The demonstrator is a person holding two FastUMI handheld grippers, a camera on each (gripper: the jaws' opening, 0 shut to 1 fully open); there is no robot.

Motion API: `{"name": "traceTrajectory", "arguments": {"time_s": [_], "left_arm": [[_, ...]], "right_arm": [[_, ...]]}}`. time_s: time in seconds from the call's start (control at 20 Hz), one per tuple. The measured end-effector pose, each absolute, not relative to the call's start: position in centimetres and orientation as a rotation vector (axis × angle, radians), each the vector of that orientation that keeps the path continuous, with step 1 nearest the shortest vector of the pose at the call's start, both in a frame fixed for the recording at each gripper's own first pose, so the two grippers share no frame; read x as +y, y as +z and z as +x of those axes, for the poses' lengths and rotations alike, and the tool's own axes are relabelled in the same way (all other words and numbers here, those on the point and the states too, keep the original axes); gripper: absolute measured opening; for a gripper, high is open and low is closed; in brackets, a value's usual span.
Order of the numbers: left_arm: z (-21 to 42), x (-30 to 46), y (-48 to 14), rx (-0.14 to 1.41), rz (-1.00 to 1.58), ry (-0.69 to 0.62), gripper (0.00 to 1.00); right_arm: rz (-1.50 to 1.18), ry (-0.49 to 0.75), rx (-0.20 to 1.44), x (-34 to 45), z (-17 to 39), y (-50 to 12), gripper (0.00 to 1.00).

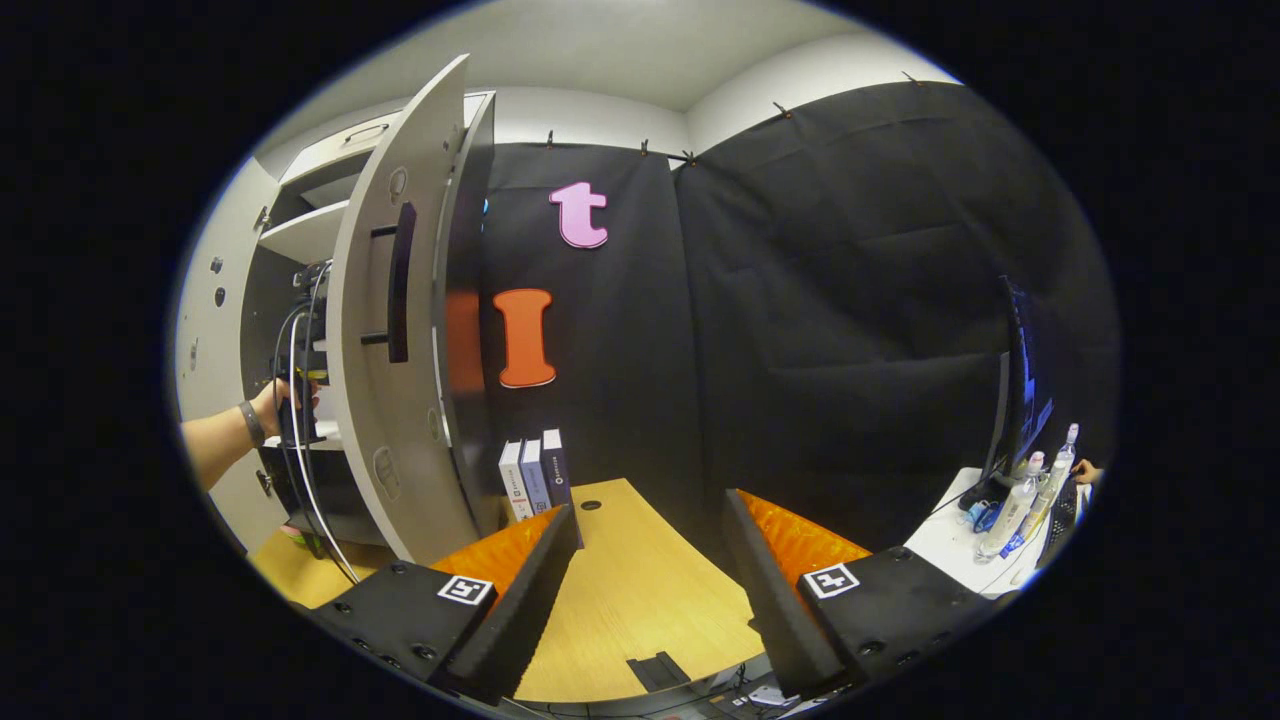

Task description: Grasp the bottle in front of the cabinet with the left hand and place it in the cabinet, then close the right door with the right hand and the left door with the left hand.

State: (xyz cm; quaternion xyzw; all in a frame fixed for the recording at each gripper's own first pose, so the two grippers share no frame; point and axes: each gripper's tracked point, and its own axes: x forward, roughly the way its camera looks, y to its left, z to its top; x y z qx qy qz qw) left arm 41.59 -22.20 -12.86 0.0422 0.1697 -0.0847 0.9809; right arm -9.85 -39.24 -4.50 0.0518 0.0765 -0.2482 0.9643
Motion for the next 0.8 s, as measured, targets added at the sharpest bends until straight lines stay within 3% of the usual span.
{"name": "traceTrajectory", "arguments": {"time_s": [0.2,0.35,0.4,0.5,0.55,0.65,0.8], "left_arm": [[41.4,-22.1,-12.3,0.314,0.051,-0.151,0.78],[41.1,-22.4,-10.4,0.241,-0.016,-0.160,0.98],[40.7,-22.6,-9.1,0.200,-0.031,-0.167,0.96],[39.7,-23.1,-6.3,0.129,-0.059,-0.188,0.94],[39.0,-23.1,-4.9,0.097,-0.064,-0.190,0.94],[37.1,-23.6,-2.1,0.048,-0.052,-0.203,0.94],[33.0,-24.2,1.4,-0.003,-0.063,-0.221,0.94]], "right_arm": [[0.109,-0.494,0.159,-39.0,-9.7,-4.5,0.97],[0.120,-0.500,0.160,-39.2,-9.9,-4.7,0.91],[0.125,-0.500,0.163,-39.2,-10.1,-4.9,0.97],[0.144,-0.493,0.166,-39.4,-10.0,-5.1,0.97],[0.151,-0.489,0.164,-39.4,-9.8,-5.1,0.91],[0.153,-0.468,0.153,-39.3,-9.3,-4.7,0.97],[0.147,-0.401,0.130,-38.5,-7.3,-3.8,0.97]]}}
